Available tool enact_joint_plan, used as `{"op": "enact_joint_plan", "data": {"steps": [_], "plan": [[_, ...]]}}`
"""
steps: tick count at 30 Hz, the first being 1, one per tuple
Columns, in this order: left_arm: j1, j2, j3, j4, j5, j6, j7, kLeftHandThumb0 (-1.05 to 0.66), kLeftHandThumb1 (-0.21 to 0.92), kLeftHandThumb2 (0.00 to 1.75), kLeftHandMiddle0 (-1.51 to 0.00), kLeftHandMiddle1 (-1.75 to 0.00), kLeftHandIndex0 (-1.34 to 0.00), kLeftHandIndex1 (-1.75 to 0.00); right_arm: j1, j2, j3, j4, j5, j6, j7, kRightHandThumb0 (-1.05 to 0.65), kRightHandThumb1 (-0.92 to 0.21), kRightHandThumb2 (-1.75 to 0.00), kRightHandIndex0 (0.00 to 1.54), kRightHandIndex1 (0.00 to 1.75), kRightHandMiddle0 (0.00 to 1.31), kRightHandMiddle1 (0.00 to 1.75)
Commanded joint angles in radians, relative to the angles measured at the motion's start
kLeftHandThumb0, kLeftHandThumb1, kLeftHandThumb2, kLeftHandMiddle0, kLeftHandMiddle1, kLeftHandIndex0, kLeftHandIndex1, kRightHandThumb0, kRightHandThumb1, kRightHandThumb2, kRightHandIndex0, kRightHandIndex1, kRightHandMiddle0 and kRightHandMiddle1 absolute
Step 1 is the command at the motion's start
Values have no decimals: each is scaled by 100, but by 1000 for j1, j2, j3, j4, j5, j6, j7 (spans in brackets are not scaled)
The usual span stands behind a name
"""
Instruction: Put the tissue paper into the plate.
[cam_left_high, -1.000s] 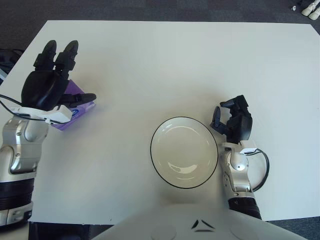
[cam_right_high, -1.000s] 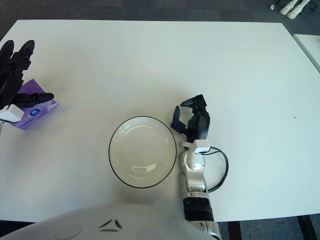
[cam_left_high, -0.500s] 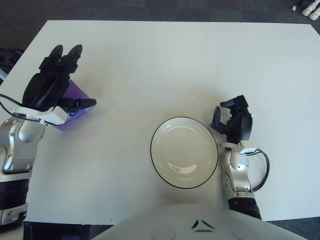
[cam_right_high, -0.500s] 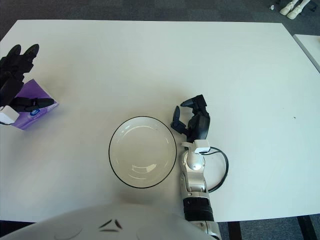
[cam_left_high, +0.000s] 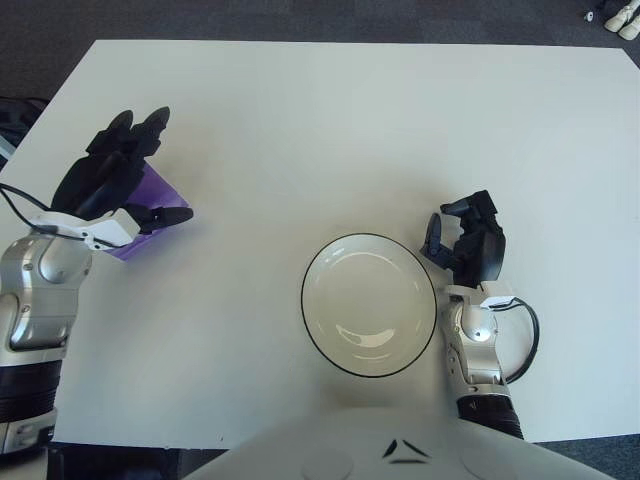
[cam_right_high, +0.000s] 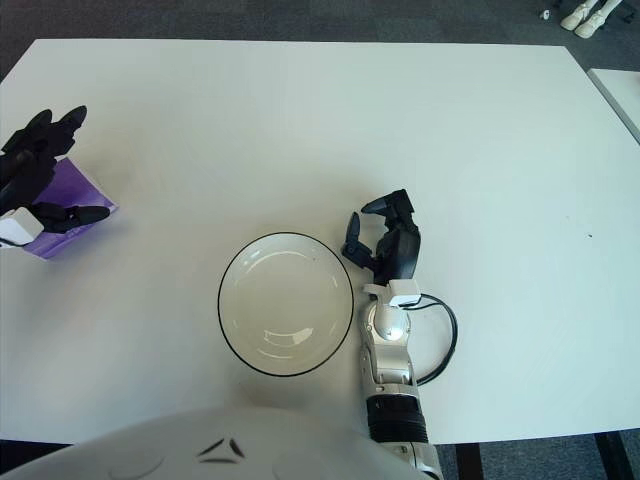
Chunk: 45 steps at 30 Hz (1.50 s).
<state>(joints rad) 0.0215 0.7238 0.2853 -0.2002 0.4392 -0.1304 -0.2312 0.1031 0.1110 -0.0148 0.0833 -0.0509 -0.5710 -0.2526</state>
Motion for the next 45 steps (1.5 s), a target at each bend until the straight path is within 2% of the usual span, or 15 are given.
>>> {"op": "enact_joint_plan", "data": {"steps": [1, 19, 21, 22, 23, 26, 29, 45], "plan": [[17, 6, -2, -10, 1, 9, -7, -105, 50, 60, 0, 0, 0, 0, 63, -1, -19, 76, -6, -3, 2, -47, -35, -128, 108, 175, 58, 175], [19, 3, -5, -22, 3, 19, -9, -105, 49, 63, 0, 0, 0, 0, 64, -4, -22, 73, -1, -2, 7, -47, -35, -128, 108, 175, 58, 175], [47, -52, -77, 50, 31, 154, -49, -100, 51, 64, 0, 0, 0, 0, 64, -9, -22, 76, 5, -21, 16, -47, -35, -128, 110, 175, 59, 175], [50, -67, -102, 72, 39, 197, -60, -97, 51, 67, 0, 0, 0, 0, 64, -11, -22, 78, 6, -26, 20, -47, -35, -129, 111, 175, 59, 175], [32, -75, -128, 91, 48, 228, -68, -95, 50, 68, 0, 0, 0, 0, 64, -12, -23, 79, 6, -30, 22, -47, -35, -129, 111, 175, 59, 175], [-25, -73, -172, 134, 58, 251, -65, -93, 50, 71, 0, 0, 0, 0, 64, -14, -25, 82, 3, -34, 23, -47, -34, -129, 112, 175, 59, 175], [-63, -66, -203, 191, 63, 244, -60, -92, 47, 73, 0, 0, 0, 0, 67, -11, -30, 78, -2, -23, 17, -48, -34, -130, 111, 175, 60, 175], [-60, -47, -221, 187, 51, 254, -52, -90, 43, 77, 0, 0, 0, 0, 77, -9, -36, 69, 1, -28, 19, -48, -32, -132, 111, 175, 61, 175]]}}
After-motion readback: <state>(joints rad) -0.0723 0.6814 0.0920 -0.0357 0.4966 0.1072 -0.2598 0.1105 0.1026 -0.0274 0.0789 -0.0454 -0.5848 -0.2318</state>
